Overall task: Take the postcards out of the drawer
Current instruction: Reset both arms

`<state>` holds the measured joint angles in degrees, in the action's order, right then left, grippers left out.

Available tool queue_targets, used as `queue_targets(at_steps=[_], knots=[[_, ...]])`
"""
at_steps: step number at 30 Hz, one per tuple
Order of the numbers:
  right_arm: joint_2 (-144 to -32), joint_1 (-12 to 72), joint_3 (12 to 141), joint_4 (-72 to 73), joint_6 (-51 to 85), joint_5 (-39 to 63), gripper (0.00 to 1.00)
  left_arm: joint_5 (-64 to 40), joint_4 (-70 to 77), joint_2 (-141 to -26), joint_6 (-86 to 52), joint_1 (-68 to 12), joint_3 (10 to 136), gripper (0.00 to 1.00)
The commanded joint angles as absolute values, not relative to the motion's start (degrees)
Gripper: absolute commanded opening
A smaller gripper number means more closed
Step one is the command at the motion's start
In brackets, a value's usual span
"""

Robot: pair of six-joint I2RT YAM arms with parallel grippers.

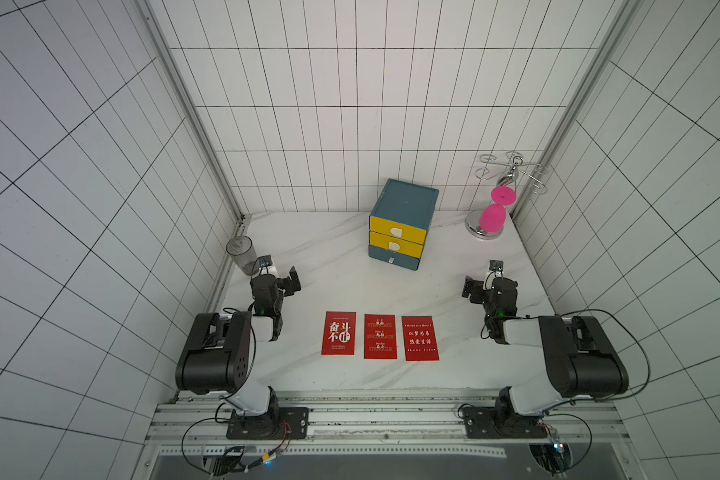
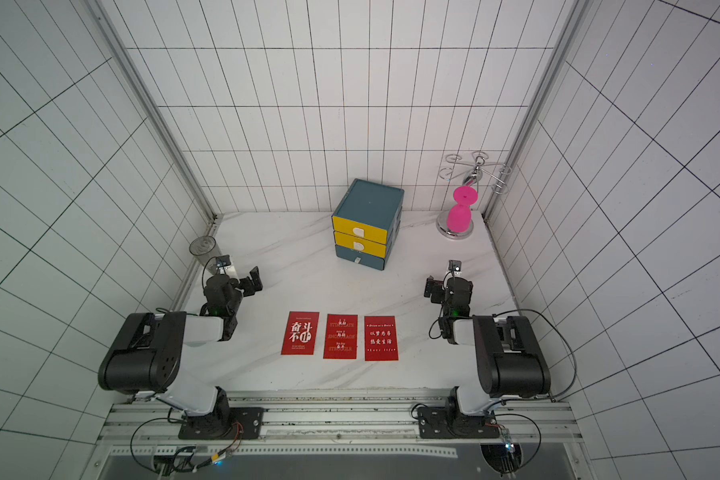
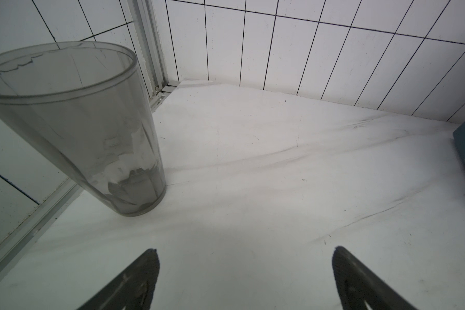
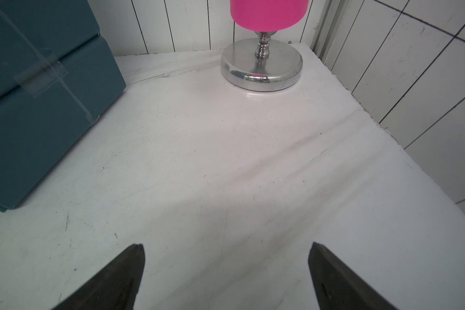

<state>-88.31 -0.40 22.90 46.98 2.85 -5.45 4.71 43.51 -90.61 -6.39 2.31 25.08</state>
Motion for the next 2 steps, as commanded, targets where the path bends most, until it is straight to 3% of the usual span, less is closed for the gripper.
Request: queue_targets(at_steps=[1, 2], knots=[[-88.59, -0.83, 24.61, 47.11, 2.46, -5.19, 0.98, 4.57, 43.23, -89.65, -5.80, 2.08, 26.25, 0.99], [-88.51, -0.88, 24.53, 47.15, 2.46, -5.19, 0.98, 4.61, 43.24, -89.55, -5.67, 2.00, 26.15, 0.99]])
